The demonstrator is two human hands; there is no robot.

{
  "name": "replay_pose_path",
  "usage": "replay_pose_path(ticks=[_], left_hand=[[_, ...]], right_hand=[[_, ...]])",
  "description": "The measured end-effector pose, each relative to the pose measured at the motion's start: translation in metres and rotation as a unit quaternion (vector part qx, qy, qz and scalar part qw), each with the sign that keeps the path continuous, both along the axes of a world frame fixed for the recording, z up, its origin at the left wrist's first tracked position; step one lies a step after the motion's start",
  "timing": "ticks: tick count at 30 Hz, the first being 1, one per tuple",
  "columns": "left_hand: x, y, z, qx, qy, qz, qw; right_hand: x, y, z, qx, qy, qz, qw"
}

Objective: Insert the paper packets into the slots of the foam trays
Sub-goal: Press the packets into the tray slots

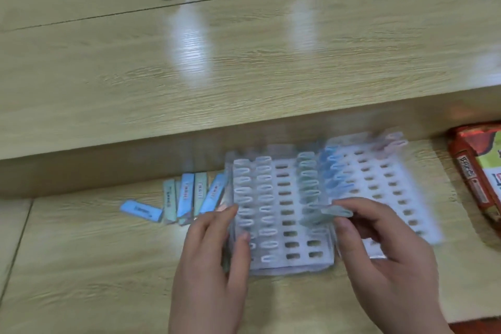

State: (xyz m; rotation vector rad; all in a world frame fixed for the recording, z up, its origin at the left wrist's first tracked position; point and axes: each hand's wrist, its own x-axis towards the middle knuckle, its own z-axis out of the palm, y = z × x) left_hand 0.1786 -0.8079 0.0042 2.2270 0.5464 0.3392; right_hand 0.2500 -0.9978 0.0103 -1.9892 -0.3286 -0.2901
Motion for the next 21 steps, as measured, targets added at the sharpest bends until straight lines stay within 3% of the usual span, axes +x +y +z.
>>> replay_pose_path(ticks=[10,17,21], left_hand=[[-0.002,-0.002,-0.002,-0.017,0.009,-0.020,1.000],[-0.001,-0.005,-0.002,0.011,-0.024,-0.031,0.999],[-0.001,-0.005,-0.005,0.072,-0.059,-0.037,0.995]], right_hand=[[-0.027,-0.024,-0.018,0.071,-0.042,-0.049,0.995],[-0.021,-0.018,-0.031,-0.122,0.015,0.004,0.992],[-0.016,-0.020,-0.030,-0.197,-0.032,-0.001,0.980]])
